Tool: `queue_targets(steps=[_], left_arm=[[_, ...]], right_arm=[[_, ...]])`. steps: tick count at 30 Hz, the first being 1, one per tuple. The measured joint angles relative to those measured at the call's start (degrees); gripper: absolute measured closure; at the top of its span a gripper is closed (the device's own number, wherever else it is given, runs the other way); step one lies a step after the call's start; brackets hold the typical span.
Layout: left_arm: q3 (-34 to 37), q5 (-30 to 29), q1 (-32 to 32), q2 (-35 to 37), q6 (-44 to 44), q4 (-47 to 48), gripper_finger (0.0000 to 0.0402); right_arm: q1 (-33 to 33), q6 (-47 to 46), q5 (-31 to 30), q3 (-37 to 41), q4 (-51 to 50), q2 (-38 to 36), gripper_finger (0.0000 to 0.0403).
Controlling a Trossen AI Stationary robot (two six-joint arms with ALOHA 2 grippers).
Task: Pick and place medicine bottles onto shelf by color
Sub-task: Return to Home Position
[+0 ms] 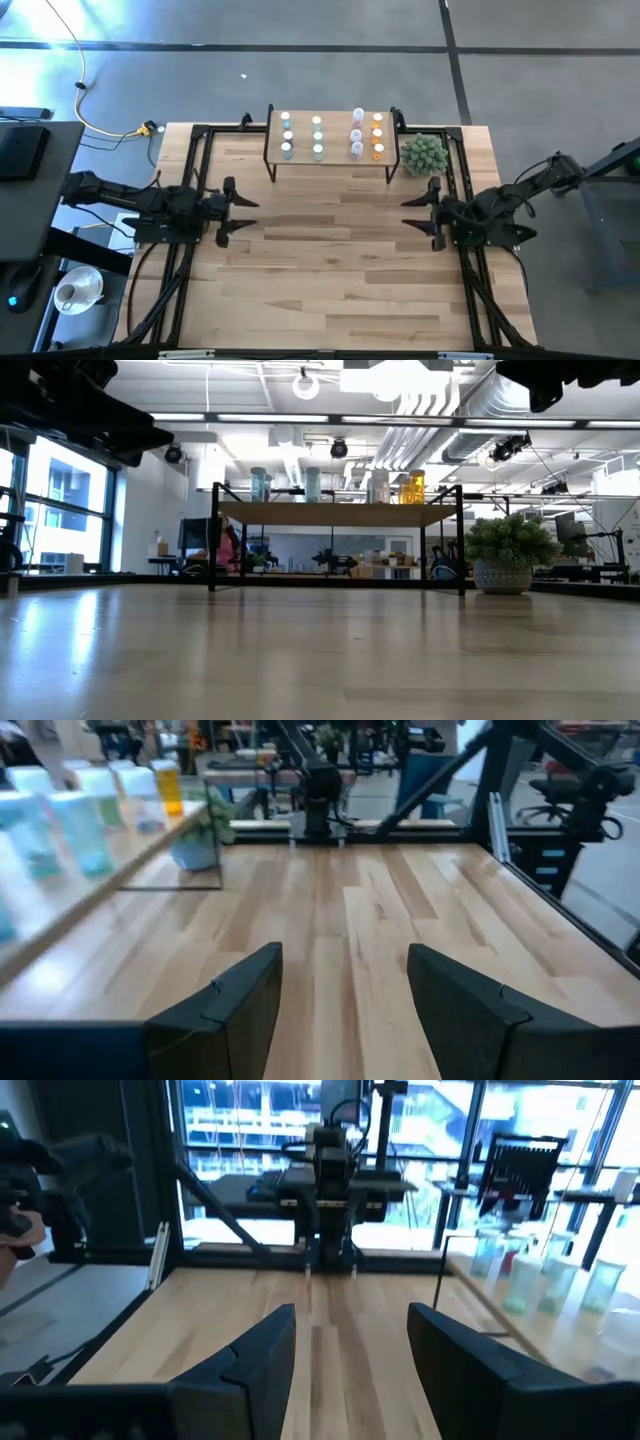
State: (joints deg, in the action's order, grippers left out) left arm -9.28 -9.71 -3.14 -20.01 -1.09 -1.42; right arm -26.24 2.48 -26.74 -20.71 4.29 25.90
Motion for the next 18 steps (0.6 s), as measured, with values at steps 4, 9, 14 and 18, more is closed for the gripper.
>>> queue_targets(steps=[4, 9, 14, 18], left_arm=[[0.0, -1.6, 0.0, 5.7, 1.9, 3.0, 0.0195], [0.0, -1.9, 0.0, 11.3, 1.9, 7.1, 0.0195], [0.0, -1.6, 0.0, 13.1, 1.2, 8.7, 0.0195], [0.0, -1.2, 0.0, 13.1, 1.6, 9.3, 0.0195]], right_arm=[[0.0, 1.0, 0.0, 3.4, 2.4, -3.0, 0.0217], [0.0, 0.0, -0.2, 10.1, 6.1, -5.5, 0.0217], [0.0, -0.5, -1.2, 14.3, 9.5, -7.4, 0.0217], [0.0, -0.5, -1.2, 17.2, 10.5, -7.6, 0.0217]])
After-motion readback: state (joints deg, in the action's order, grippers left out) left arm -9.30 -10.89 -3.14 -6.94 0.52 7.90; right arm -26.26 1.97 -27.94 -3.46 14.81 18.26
